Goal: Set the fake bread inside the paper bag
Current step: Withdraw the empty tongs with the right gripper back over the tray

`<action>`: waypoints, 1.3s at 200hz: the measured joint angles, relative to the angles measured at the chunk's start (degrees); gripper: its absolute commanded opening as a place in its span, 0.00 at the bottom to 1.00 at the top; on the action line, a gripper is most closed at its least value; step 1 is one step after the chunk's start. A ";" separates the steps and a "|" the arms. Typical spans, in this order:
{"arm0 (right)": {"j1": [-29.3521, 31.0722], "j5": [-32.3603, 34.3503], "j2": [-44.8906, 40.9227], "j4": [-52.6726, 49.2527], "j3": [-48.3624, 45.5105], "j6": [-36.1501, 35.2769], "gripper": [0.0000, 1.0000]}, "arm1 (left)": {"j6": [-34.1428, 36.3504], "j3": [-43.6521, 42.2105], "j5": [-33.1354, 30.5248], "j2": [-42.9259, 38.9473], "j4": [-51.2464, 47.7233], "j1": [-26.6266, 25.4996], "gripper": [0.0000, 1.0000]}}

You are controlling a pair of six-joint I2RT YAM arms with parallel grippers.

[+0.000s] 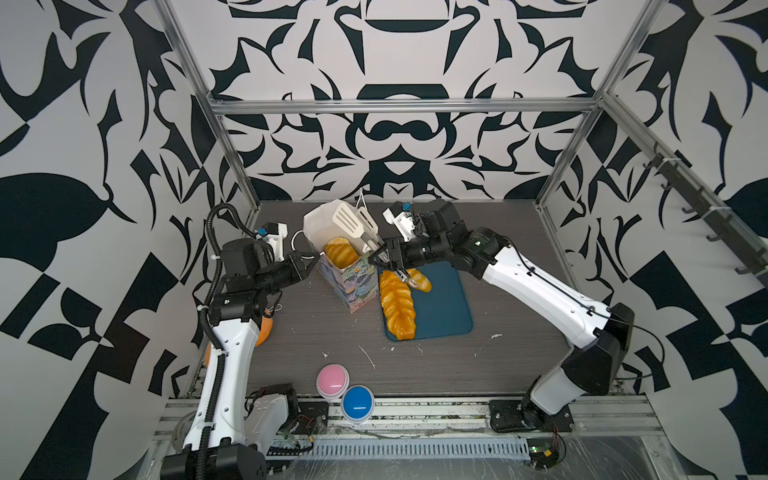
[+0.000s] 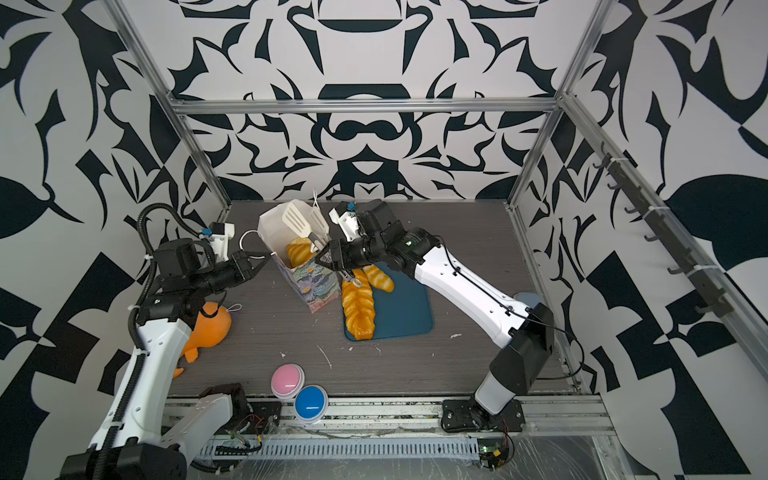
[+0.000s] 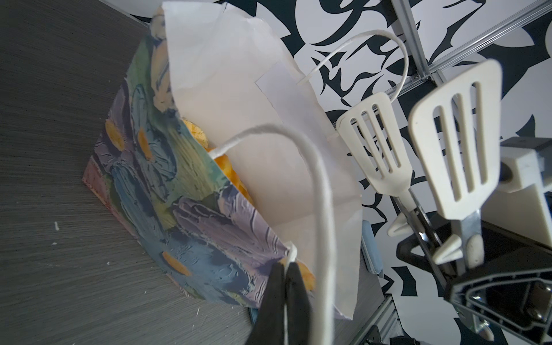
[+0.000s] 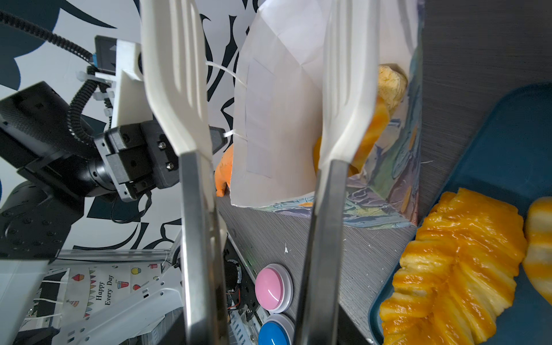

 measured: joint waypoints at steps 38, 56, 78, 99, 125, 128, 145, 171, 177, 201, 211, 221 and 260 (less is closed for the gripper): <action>0.00 0.39 -1.49 -1.77 1.07 -1.27 0.51 | -0.09 0.00 0.02 0.00 0.00 0.00 0.00; -0.04 0.94 -3.34 -3.21 1.75 -2.03 0.50 | -0.20 0.00 0.02 0.00 0.00 0.00 0.00; -0.46 1.42 -5.84 -3.78 2.19 -2.60 0.50 | -0.24 0.00 0.02 0.00 0.00 0.00 0.00; -1.44 1.29 -7.82 -3.89 2.21 -2.97 0.50 | -0.26 0.00 0.02 0.00 0.00 0.00 0.00; -3.98 1.11 -9.27 -4.57 2.21 -3.17 0.50 | -0.39 0.00 0.02 0.00 -0.02 0.00 0.00; -4.42 1.09 -9.46 -4.68 2.19 -3.17 0.50 | -0.42 0.00 0.02 0.00 -0.02 0.00 0.00; -6.58 0.94 -10.69 -4.81 1.22 -3.17 0.50 | -0.44 0.00 0.04 0.00 0.00 0.00 0.00; -9.92 0.50 -12.68 -5.49 -1.16 -3.15 0.50 | -0.44 0.00 0.04 0.07 -0.02 0.00 0.00; -10.75 0.35 -13.20 -5.51 -1.92 -3.15 0.50 | -0.44 0.00 0.04 0.09 0.00 0.00 0.00; -13.49 -0.22 -14.82 -5.90 -4.79 -3.10 0.50 | -0.44 0.00 0.04 0.15 -0.02 0.00 0.00; -14.45 -0.42 -15.23 -6.12 -5.95 -3.08 0.50 | -0.46 0.07 0.04 0.20 0.00 0.00 0.00; -15.26 -0.61 -15.54 -6.21 -7.15 -3.08 0.50 | -0.46 0.09 0.04 0.26 -0.02 0.00 0.00; -17.66 -0.92 -15.72 -6.86 -11.37 -2.93 0.50 | -0.46 0.35 0.07 0.50 0.00 0.00 0.00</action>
